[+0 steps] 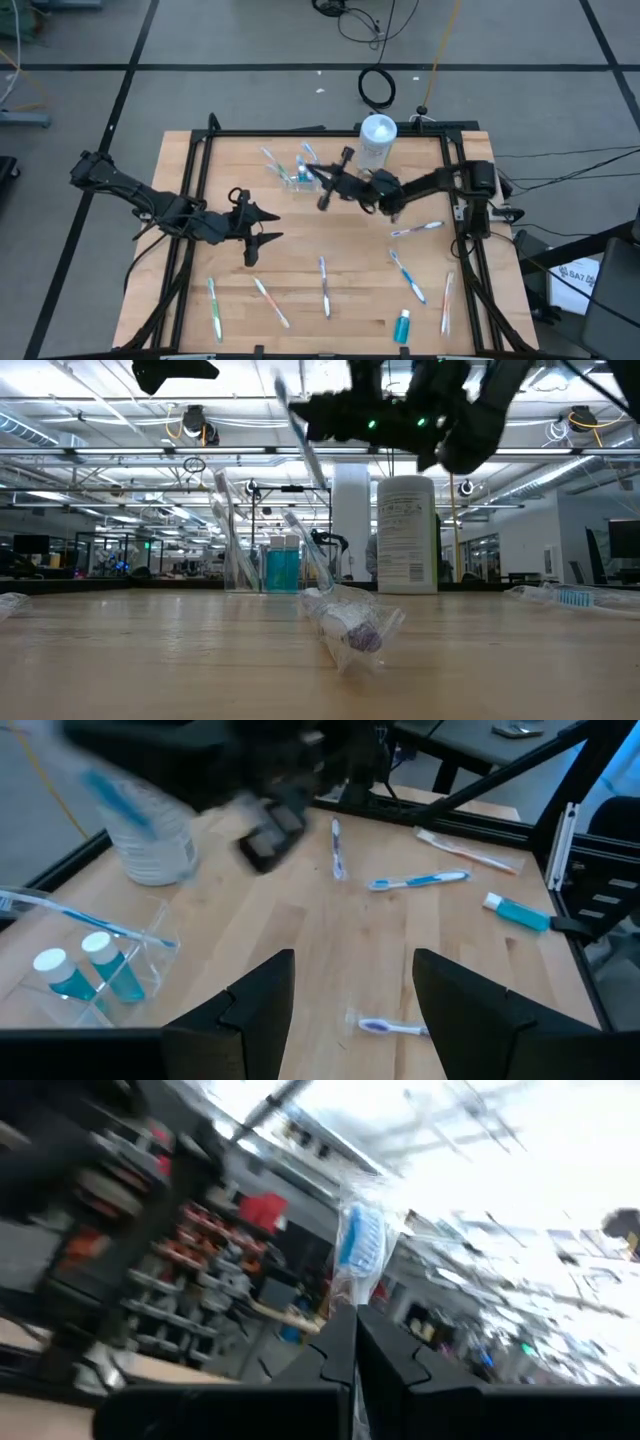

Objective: Pick & Place toothbrushing station
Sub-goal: Put the left blue toothbrush in the right compartment of the transparent organizer

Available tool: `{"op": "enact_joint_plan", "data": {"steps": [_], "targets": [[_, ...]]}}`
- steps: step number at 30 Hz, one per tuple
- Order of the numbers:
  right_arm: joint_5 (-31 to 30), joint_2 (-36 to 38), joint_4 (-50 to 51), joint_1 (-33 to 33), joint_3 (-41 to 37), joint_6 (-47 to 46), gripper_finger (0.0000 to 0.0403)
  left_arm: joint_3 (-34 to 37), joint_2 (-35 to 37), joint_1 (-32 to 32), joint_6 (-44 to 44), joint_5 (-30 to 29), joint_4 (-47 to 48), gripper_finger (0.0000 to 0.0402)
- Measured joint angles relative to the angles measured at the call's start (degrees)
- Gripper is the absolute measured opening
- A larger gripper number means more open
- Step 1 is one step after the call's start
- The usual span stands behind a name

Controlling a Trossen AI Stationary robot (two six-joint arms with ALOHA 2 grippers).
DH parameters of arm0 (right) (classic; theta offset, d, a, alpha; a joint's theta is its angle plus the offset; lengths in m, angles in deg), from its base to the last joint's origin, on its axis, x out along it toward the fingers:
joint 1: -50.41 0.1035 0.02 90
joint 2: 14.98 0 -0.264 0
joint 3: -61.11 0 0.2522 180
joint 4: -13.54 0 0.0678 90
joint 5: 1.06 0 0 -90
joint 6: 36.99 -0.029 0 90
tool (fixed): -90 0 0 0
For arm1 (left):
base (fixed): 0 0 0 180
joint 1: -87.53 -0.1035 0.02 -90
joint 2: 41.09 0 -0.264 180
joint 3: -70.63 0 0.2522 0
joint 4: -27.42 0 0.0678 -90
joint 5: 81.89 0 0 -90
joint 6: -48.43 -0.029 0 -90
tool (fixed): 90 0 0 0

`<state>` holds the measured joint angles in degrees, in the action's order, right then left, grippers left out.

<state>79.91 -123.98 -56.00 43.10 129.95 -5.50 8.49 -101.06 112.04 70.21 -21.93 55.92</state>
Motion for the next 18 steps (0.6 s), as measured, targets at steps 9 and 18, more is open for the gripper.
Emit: {"op": "enact_joint_plan", "data": {"steps": [9,18], "targets": [[-5.76,-9.04,0.04,-7.03,4.36,-3.91,0.0,0.0,-0.02,0.0,0.0,0.0,0.02,0.0212],[-11.0,-10.91,6.65,-7.37,4.32,-4.13,0.0,0.0,-0.02,-0.04,-0.22,0.0,0.13,0.0212]]}}
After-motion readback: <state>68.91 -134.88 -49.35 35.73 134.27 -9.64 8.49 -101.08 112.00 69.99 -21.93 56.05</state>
